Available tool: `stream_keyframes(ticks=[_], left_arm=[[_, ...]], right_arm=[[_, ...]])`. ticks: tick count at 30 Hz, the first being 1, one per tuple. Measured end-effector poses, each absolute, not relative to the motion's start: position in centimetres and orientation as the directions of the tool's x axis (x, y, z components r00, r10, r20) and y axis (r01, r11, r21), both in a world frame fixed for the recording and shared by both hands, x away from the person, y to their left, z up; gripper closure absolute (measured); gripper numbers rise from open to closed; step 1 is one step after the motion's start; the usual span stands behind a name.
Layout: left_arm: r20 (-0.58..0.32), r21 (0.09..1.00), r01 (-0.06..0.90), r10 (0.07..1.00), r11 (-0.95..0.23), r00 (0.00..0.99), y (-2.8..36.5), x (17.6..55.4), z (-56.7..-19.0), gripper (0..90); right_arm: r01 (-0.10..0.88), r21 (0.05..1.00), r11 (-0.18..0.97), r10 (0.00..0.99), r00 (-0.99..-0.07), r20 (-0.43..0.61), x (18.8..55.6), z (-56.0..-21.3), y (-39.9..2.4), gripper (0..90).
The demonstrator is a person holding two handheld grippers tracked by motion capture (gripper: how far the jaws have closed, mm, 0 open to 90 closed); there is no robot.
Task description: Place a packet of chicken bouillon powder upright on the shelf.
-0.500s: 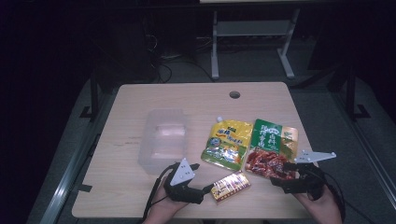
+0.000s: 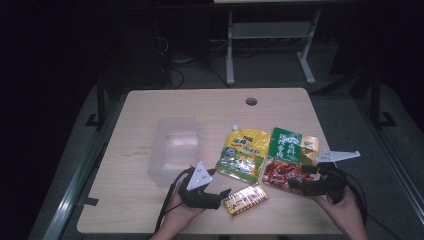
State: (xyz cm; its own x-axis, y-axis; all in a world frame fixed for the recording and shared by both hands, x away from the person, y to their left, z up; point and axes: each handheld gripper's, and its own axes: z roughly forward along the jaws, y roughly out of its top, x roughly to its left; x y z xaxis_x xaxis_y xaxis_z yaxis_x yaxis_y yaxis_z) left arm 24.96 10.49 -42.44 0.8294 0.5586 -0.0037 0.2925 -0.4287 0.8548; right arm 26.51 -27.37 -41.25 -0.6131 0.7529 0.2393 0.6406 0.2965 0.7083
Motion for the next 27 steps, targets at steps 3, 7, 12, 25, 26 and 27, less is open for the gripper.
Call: stream_keyframes(ticks=[3, 7, 12, 25, 26, 27], left_arm=[[0.006, 0.845, 0.294, 0.559, -0.446, 0.829, 10.1, 25.5, -42.1, 26.4], [-0.005, 0.844, 0.304, 0.561, -0.441, 0.828, 9.3, 26.2, -41.7, 29.3], [0.001, 0.826, 0.317, 0.565, -0.465, 0.825, 8.4, 27.2, -41.3, 33.1], [0.016, 0.789, 0.336, 0.564, -0.514, 0.826, 6.6, 29.2, -41.2, 54.0], [0.013, 0.786, 0.344, 0.57, -0.514, 0.821, 6.5, 29.4, -41.2, 55.4], [0.008, 0.783, 0.353, 0.576, -0.512, 0.817, 6.5, 29.6, -41.3, 57.8]], right_arm=[[0.642, 0.708, 0.295, 0.756, -0.609, 0.238, 27.4, -40.6, -27.1, 15.1], [0.631, 0.709, 0.313, 0.751, -0.622, 0.222, 28.7, -39.6, -26.4, 15.1], [0.636, 0.69, 0.344, 0.752, -0.627, 0.204, 30.4, -38.3, -25.2, 15.0], [0.657, 0.657, 0.371, 0.76, -0.621, 0.192, 34.7, -36.3, -23.0, 16.4], [0.657, 0.653, 0.376, 0.758, -0.623, 0.191, 35.0, -36.3, -22.9, 16.9], [0.661, 0.647, 0.38, 0.757, -0.624, 0.193, 35.4, -36.4, -22.6, 17.0]])
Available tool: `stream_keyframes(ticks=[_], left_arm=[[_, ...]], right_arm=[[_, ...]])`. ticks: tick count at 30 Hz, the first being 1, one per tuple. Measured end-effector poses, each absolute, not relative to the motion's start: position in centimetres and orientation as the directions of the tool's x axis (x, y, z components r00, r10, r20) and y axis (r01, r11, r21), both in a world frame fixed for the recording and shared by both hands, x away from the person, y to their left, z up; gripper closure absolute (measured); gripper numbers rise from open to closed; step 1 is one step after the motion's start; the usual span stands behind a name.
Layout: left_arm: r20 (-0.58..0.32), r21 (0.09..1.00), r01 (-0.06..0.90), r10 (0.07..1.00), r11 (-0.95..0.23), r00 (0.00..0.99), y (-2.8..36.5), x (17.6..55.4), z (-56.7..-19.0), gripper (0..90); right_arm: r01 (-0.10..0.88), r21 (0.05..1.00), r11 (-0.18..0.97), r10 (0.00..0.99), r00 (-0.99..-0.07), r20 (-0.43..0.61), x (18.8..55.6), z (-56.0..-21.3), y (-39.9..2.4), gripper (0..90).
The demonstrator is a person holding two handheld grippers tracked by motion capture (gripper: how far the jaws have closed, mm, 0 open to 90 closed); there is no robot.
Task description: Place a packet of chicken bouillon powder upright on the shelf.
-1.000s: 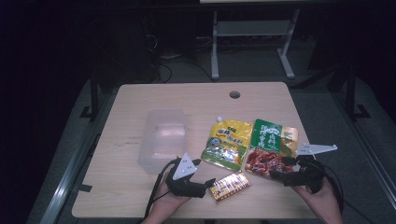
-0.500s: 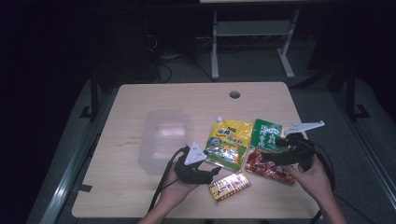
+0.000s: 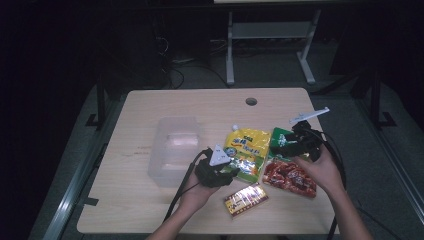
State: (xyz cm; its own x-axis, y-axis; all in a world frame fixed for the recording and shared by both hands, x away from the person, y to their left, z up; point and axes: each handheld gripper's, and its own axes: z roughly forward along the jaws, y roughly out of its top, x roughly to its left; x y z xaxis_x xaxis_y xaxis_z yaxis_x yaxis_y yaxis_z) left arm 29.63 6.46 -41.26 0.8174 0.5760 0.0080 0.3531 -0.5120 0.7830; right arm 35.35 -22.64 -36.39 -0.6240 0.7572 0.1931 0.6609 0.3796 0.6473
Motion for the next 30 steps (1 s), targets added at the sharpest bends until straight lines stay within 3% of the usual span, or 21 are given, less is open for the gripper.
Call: stream_keyframes(ticks=[5, 8, 10, 30], left_arm=[[-0.009, 0.774, 0.383, 0.595, -0.505, 0.803, 5.8, 30.7, -41.5, 70.5], [0.046, 0.728, 0.389, 0.606, -0.565, 0.794, 4.8, 31.3, -41.9, 82.1], [0.054, 0.721, 0.389, 0.606, -0.574, 0.793, 4.4, 31.5, -42.1, 85.3], [0.097, 0.637, 0.449, 0.643, -0.626, 0.76, 3.0, 33.4, -44.2, 87.0]], right_arm=[[0.684, 0.626, 0.374, 0.765, -0.61, 0.209, 37.2, -37.2, -21.5, 18.2], [0.71, 0.599, 0.37, 0.778, -0.589, 0.217, 38.8, -37.9, -20.7, 19.7], [0.717, 0.589, 0.374, 0.788, -0.58, 0.206, 39.4, -38.3, -20.5, 20.4], [0.844, 0.452, 0.289, 0.879, -0.421, 0.224, 43.5, -42.5, -19.9, 27.2]])
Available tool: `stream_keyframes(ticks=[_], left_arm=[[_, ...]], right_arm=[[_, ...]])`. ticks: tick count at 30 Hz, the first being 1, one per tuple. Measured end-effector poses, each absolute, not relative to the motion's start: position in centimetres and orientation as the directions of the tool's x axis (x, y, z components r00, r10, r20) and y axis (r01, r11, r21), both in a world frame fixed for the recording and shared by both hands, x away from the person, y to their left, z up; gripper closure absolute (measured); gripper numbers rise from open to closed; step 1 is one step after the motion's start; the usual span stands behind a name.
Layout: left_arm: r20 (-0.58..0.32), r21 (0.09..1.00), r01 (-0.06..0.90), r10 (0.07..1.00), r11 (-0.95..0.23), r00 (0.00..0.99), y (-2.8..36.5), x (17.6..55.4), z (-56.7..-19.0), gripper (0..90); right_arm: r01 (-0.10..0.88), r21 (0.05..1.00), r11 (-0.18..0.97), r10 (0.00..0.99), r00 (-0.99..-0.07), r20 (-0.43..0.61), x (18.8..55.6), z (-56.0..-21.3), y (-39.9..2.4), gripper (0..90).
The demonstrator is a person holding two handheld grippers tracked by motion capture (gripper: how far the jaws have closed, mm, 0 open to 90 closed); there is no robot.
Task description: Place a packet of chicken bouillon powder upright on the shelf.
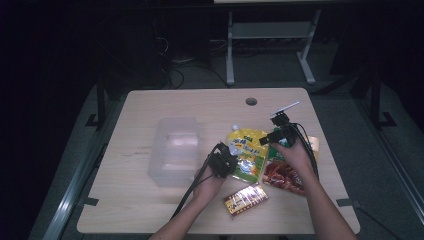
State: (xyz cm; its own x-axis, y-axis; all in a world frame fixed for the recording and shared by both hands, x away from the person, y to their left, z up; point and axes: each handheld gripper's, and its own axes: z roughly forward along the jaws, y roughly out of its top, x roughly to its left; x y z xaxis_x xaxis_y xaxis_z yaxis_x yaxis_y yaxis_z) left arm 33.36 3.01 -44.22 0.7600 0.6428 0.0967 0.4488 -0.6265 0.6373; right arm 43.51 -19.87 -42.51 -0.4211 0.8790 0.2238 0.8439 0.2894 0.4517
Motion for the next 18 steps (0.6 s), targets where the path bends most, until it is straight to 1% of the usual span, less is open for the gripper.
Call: stream_keyframes(ticks=[2, 8, 12, 15, 18], left_arm=[[0.101, 0.637, 0.446, 0.642, -0.629, 0.76, 3.0, 33.3, -44.3, 87.1], [0.109, 0.634, 0.441, 0.638, -0.635, 0.762, 2.9, 33.3, -44.3, 87.1], [0.111, 0.634, 0.437, 0.635, -0.638, 0.764, 2.9, 33.3, -44.3, 87.1], [0.114, 0.636, 0.437, 0.637, -0.636, 0.762, 2.8, 33.2, -44.3, 87.1], [0.107, 0.637, 0.441, 0.639, -0.632, 0.761, 2.9, 33.3, -44.3, 87.1]], right_arm=[[0.848, 0.447, 0.285, 0.884, -0.413, 0.219, 43.7, -42.7, -20.0, 27.1], [0.869, 0.422, 0.257, 0.895, -0.379, 0.235, 44.1, -43.4, -20.1, 30.7], [0.874, 0.415, 0.252, 0.897, -0.372, 0.239, 44.3, -43.8, -19.9, 34.4], [0.884, 0.406, 0.231, 0.895, -0.357, 0.269, 44.4, -44.1, -19.9, 36.6], [0.884, 0.408, 0.226, 0.885, -0.362, 0.293, 44.5, -44.2, -19.7, 40.0]])
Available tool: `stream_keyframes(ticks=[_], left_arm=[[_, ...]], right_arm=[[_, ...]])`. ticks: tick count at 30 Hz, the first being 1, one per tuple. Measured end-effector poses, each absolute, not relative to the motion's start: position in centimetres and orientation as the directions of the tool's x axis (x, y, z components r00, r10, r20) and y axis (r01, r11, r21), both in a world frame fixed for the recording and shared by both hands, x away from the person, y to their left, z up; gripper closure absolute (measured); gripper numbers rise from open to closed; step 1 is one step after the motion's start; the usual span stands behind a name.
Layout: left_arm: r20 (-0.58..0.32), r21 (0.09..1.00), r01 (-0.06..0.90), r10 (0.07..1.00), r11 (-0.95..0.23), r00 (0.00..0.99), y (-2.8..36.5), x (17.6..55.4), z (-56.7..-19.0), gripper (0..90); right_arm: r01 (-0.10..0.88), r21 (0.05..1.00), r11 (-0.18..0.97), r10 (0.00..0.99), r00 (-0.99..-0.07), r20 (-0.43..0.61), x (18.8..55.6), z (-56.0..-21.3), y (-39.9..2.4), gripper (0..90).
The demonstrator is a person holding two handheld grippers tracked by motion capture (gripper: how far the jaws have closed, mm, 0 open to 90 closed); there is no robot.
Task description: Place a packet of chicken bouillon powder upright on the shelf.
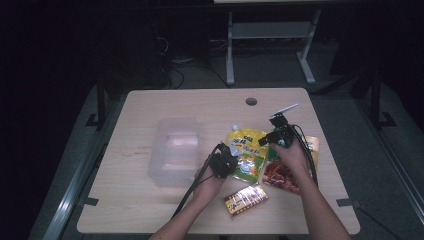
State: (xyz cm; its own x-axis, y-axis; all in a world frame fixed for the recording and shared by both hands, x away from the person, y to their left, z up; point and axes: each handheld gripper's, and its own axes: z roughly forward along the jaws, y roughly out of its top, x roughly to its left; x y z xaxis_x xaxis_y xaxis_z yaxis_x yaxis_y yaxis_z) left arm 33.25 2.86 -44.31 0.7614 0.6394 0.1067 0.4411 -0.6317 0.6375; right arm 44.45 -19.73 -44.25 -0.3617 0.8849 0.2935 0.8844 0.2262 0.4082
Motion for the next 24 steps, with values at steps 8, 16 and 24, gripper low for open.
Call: stream_keyframes(ticks=[8, 16, 24], left_arm=[[0.117, 0.635, 0.435, 0.635, -0.639, 0.764, 2.83, 33.23, -44.35, 87.1], [0.114, 0.635, 0.433, 0.632, -0.639, 0.766, 2.83, 33.27, -44.37, 87.1], [0.12, 0.634, 0.428, 0.629, -0.644, 0.769, 2.74, 33.27, -44.37, 87.1]], right_arm=[[0.897, 0.394, 0.201, 0.873, -0.346, 0.344, 44.39, -44.26, -20.14, 43.7], [0.895, 0.4, 0.2, 0.841, -0.366, 0.399, 44.13, -44.25, -20.13, 51.9], [0.884, 0.409, 0.224, 0.83, -0.393, 0.396, 44.06, -44.14, -19.58, 56.0]])
